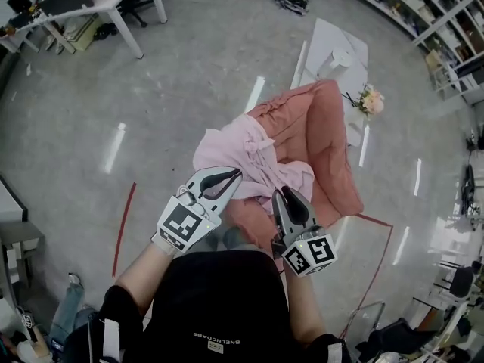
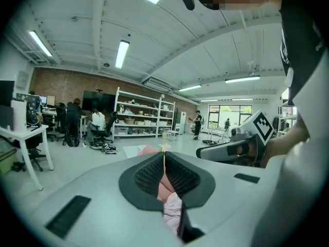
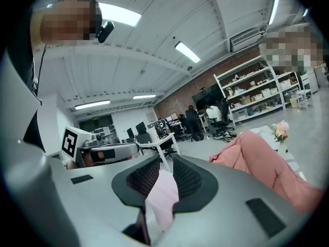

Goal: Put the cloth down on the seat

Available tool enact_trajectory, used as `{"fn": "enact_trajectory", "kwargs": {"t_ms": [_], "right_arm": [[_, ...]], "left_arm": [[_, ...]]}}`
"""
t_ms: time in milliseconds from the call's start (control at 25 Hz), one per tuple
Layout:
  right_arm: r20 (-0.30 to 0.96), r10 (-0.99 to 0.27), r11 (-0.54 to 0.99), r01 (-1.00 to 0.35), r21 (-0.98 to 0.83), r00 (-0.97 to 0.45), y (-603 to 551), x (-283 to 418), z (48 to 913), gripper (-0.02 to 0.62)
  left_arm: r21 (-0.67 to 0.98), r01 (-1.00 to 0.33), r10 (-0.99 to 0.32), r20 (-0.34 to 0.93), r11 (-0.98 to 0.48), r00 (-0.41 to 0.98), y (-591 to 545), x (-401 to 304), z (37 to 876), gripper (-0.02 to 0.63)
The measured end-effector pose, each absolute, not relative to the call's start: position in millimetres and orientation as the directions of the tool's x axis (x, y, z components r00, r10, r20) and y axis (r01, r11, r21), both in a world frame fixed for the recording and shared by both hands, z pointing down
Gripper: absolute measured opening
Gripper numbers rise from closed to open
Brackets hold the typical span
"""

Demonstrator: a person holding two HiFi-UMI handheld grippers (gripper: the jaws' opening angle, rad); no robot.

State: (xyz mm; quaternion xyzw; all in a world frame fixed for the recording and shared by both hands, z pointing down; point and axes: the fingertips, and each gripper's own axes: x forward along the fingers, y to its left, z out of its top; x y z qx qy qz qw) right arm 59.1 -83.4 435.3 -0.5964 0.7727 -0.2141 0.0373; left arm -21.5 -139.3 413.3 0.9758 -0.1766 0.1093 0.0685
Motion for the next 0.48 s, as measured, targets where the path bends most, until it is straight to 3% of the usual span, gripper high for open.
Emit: {"fn": "enact_trajectory", "kwargs": {"t_ms": [480], "right_arm": [[0.113,-0.87,0.431,-0.851,-0.3,-0.48,-131.3,-77.8,396.8,0.101]], "left_arm": [[0.084,-0.572,-0.556,0.153,-0.816,0.817,-166.9,-173.8,372.8,0.015]]}}
